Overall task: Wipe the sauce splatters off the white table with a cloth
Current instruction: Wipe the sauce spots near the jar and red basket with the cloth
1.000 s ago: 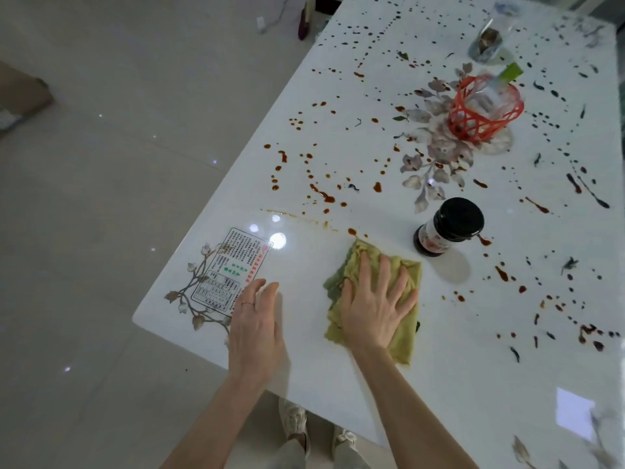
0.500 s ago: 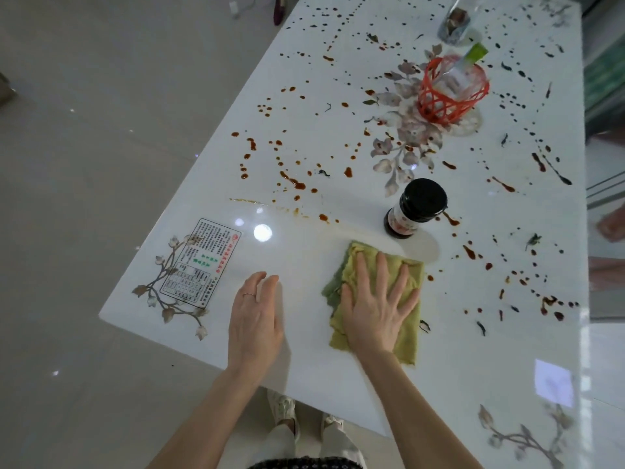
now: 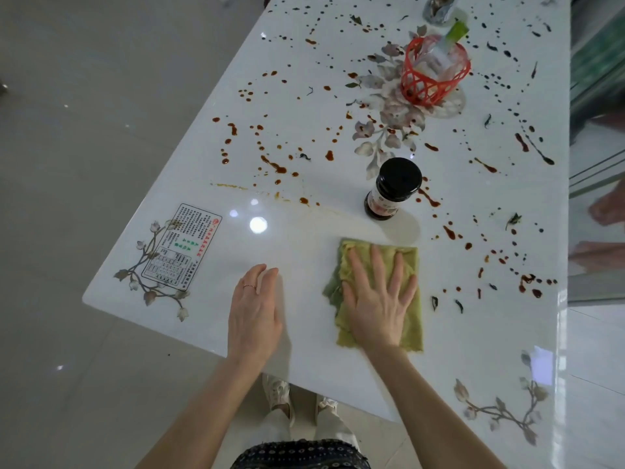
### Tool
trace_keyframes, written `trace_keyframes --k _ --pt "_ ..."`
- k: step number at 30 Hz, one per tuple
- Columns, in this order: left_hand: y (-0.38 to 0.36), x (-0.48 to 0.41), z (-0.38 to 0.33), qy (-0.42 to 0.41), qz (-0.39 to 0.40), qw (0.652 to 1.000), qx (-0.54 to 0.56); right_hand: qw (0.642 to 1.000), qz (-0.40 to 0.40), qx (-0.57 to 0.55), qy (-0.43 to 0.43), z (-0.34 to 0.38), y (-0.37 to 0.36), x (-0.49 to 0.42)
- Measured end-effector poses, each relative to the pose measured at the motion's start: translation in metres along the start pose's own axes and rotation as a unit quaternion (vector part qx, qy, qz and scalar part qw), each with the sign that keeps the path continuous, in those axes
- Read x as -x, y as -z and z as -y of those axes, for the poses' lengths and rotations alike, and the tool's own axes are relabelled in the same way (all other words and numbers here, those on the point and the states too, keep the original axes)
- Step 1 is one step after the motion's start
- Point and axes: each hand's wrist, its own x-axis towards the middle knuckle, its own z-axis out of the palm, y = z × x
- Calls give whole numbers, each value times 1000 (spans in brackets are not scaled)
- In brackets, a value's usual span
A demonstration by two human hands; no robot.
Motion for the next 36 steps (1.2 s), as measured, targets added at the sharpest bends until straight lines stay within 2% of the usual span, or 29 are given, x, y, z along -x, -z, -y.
trace_keyframes --k 5,7,9,13,15,19,21,26,28,32,34,36 --pt "-10 3 -23 -23 17 1000 -4 988 -1 39 151 -32 -1 12" --pt "-11 2 -29 -22 18 1000 -8 990 -1 42 137 -53 6 -6" --pt "-12 5 -35 -18 19 1000 -11 996 -8 29 78 -68 12 -26" --pt "-17 13 -41 -4 20 1000 -14 999 -29 8 25 -59 12 -26" --pt "-22 17 -45 0 22 1000 -13 997 -27 2 70 -54 7 -5" --pt "-27 21 -57 6 23 1000 -10 973 4 44 224 -88 13 -3" --pt "-28 20 -62 10 20 1000 -9 974 0 52 219 -107 18 -30" --pt "-32 26 -69 24 13 1000 -7 993 -34 10 115 -112 22 -48" --pt "-35 29 -71 33 16 999 -5 988 -36 15 147 -109 17 -19" --pt "-42 34 -84 28 21 999 -6 955 -22 50 291 -139 16 7" --pt "-46 36 -93 15 27 1000 -6 952 -21 74 295 -151 20 -14" --pt "-50 40 -101 -11 29 999 -7 968 -18 82 236 -153 25 -39"
